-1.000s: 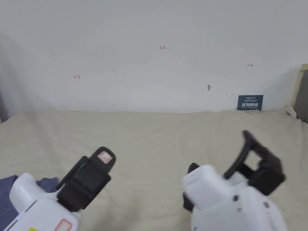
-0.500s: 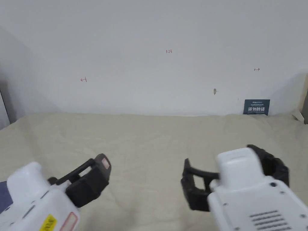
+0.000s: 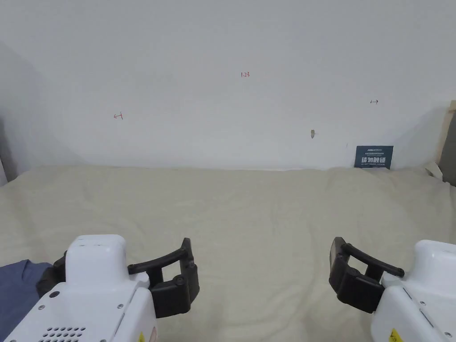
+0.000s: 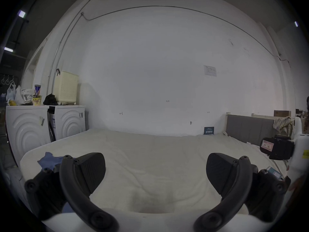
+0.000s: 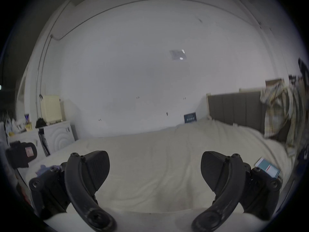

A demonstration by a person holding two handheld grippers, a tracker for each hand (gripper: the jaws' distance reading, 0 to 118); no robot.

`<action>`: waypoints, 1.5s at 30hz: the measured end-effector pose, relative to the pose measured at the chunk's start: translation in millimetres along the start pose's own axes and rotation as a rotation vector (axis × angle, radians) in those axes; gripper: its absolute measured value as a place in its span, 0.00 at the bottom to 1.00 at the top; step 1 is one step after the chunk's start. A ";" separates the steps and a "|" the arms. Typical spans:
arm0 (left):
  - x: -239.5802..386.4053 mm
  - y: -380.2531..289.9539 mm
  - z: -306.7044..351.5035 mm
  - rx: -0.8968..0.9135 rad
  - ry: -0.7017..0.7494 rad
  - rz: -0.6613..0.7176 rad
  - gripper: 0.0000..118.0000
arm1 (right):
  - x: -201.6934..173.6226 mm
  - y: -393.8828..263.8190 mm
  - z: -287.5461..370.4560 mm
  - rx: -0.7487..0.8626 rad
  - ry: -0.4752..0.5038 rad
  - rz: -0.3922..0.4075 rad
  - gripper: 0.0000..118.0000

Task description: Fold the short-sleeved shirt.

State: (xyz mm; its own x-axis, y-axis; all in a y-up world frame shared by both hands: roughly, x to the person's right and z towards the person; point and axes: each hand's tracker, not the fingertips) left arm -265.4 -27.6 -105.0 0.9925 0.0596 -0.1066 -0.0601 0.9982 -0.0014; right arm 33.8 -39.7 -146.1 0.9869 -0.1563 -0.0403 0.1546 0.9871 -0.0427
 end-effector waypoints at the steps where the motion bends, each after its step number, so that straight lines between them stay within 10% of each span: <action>1: -0.8 -0.2 0.3 0.002 0.006 0.003 1.00 | -3.1 1.2 1.1 0.011 0.002 0.026 0.93; 33: -3.8 1.3 3.7 -0.026 -0.006 0.047 0.97 | -25.2 7.5 12.5 0.034 0.057 0.145 0.93; 38: 1.9 -0.8 0.5 -0.043 -0.005 0.013 0.44 | -28.8 9.7 14.8 0.035 0.076 0.149 0.93; 45: 4.1 -0.1 1.8 -0.032 -0.002 -0.005 0.12 | -34.4 6.5 15.3 0.042 0.090 0.183 0.92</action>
State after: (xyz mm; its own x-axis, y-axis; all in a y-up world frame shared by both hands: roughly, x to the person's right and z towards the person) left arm -261.1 -27.4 -103.6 0.9931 0.0543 -0.1042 -0.0581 0.9977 -0.0335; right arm 1.6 -27.4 -129.6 0.9909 0.0255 -0.1325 -0.0237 0.9996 0.0150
